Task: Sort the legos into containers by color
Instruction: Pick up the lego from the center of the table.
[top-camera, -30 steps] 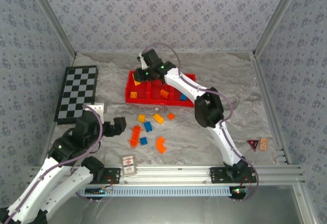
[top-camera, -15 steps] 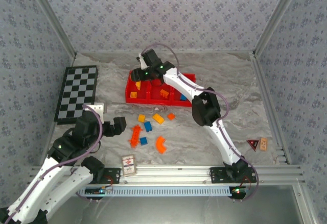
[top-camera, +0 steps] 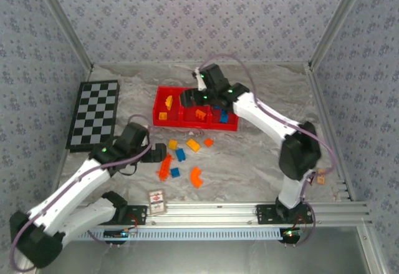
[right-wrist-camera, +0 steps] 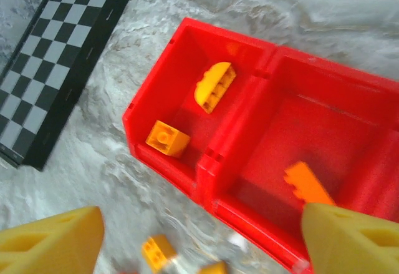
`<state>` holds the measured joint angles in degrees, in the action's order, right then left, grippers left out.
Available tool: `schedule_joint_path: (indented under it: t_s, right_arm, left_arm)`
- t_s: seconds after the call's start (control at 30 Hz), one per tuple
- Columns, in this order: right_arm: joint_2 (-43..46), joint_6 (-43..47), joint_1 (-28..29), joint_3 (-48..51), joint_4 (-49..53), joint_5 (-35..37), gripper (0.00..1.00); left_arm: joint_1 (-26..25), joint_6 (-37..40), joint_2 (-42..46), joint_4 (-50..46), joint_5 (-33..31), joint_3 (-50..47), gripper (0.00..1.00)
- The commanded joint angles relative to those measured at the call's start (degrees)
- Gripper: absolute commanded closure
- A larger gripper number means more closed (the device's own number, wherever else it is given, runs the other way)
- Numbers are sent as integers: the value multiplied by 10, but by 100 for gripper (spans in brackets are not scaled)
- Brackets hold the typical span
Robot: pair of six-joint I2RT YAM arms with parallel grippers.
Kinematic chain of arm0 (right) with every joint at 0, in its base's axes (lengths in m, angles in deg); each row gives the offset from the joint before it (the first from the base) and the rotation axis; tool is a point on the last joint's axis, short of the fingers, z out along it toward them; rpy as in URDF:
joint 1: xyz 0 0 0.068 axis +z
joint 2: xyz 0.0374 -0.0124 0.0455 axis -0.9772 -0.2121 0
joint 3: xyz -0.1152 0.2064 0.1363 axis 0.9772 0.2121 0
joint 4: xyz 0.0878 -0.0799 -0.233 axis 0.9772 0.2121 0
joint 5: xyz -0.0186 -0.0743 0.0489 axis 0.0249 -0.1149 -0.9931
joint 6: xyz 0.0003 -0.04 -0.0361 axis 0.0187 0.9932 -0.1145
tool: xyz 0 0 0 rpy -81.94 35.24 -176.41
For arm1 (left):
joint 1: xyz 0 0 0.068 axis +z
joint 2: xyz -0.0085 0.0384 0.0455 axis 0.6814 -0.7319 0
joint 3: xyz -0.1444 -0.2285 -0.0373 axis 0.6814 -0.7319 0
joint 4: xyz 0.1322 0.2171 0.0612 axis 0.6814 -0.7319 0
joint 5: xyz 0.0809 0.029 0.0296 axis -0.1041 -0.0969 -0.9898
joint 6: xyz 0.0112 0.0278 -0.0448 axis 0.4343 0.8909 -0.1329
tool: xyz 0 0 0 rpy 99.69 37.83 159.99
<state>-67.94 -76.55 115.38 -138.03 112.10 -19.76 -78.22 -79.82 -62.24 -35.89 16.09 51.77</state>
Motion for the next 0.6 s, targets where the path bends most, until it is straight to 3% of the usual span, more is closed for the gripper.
schedule_joint_path:
  t_s: [0.0, 0.17, 0.33, 0.57]
  right_arm:
    - [84, 20, -14, 85, -10, 47, 0]
    - [235, 78, -46, 208, 9, 60, 0]
    - [378, 129, -126, 322, 15, 45, 0]
    - [469, 78, -200, 403, -35, 20, 0]
  left_arm:
    - [-3, 30, -71, -8, 31, 58, 0]
    - [-4, 69, -181, -15, 29, 120, 0]
    - [-5, 98, -275, 0, 29, 158, 0]
    - [-5, 133, -390, 8, 53, 222, 20]
